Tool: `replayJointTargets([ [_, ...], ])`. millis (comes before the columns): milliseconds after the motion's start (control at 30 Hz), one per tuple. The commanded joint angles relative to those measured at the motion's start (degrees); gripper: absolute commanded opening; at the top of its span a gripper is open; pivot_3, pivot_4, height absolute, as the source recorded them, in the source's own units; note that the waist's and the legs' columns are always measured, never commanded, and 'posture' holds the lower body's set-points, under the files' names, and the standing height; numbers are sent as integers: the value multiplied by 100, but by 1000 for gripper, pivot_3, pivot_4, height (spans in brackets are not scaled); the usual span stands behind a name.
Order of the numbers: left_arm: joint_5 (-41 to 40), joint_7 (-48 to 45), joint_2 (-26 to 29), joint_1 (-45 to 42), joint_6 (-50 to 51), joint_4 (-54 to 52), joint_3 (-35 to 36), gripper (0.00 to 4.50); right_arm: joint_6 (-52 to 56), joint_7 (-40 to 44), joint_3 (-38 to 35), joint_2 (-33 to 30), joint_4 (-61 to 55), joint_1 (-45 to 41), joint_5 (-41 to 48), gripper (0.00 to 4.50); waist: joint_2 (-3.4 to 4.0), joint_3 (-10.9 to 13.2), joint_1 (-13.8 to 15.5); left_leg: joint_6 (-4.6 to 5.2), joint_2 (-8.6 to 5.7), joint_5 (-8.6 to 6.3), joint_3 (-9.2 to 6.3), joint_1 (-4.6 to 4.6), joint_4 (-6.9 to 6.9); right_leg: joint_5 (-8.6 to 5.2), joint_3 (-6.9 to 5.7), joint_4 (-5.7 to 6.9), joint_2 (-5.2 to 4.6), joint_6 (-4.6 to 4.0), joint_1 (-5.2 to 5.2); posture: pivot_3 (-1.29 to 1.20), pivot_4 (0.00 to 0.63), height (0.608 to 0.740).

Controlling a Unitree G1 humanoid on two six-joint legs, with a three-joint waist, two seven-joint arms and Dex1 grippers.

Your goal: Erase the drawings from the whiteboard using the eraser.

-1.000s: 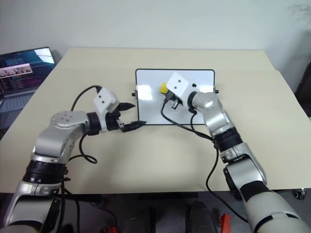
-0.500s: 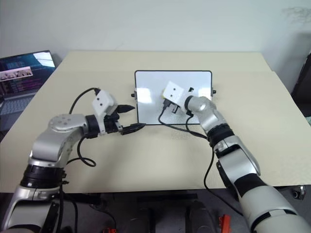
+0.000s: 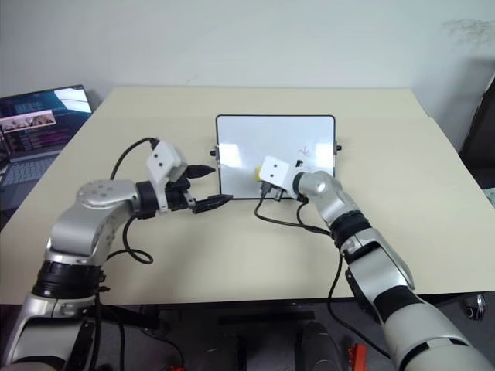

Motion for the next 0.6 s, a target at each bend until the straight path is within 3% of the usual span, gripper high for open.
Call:
replayJointTargets([
  [33,-56,-40,73,-136,-74,-81,168,4500,147,-543,-357,-281,438,-396,-23,836,0,1,1,3,0,2,0,-1,1,0,0,0,0,-1,0,0,150,740],
  [367,-49,-65,11,-176,-80,-50,94,4500,-42,-693,-332,-405,873,-481,-78,833,-2,-1,31,7,-3,6,-4,-7,0,-2,-1,-13,0,-5,6,0,150,740],
  [600,-50,-107,40,-189,-70,-79,128,4500,48,249,12,-292,310,260,-137,833,-13,-8,11,7,-2,5,-4,-6,-3,-2,-1,-17,0,-4,7,0,150,740],
])
